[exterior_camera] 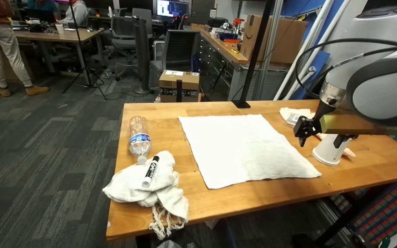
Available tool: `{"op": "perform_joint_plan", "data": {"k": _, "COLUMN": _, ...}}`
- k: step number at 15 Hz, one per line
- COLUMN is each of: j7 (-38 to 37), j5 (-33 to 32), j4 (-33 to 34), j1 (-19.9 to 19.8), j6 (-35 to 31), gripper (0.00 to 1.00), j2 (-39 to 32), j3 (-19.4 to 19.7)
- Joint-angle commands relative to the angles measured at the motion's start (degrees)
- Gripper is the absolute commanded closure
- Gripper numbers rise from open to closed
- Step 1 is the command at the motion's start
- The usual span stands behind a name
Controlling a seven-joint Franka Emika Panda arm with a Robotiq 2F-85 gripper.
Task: Fold the white towel twice
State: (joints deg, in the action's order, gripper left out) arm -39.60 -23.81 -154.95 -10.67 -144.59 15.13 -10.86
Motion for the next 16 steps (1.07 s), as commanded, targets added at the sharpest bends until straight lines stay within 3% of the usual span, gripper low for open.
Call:
{"op": "perform_joint_plan", "data": {"k": 1, "j7": -3.12, "j5": -0.19, "j4": 3.08, "j1": 0.39, "j6": -0.27, "gripper": 0.0, "j2": -4.82, "j3": 1.69}}
{"op": "perform_joint_plan", "data": {"k": 8, "j7": 3.89, "j5": 13.13, "j4": 7.08, "j1": 3.21, "j6": -3.56, "gripper": 0.0, "j2": -12.53, "j3": 8.72}}
{"op": "perform_joint_plan", "data": {"k": 13, "j7": 12.19, "j5": 21.67, "j4": 8.37, "j1": 4.45, "j6": -3.17, "gripper": 0.0, "j2": -16.24, "j3": 11.26}}
{"op": "perform_joint_plan", "data": {"k": 16, "j7": 15.0, "j5": 23.28, "j4": 9.18, "j1": 4.33, "j6": -2.07, "gripper": 0.0, "j2": -17.7, "j3": 12.45}}
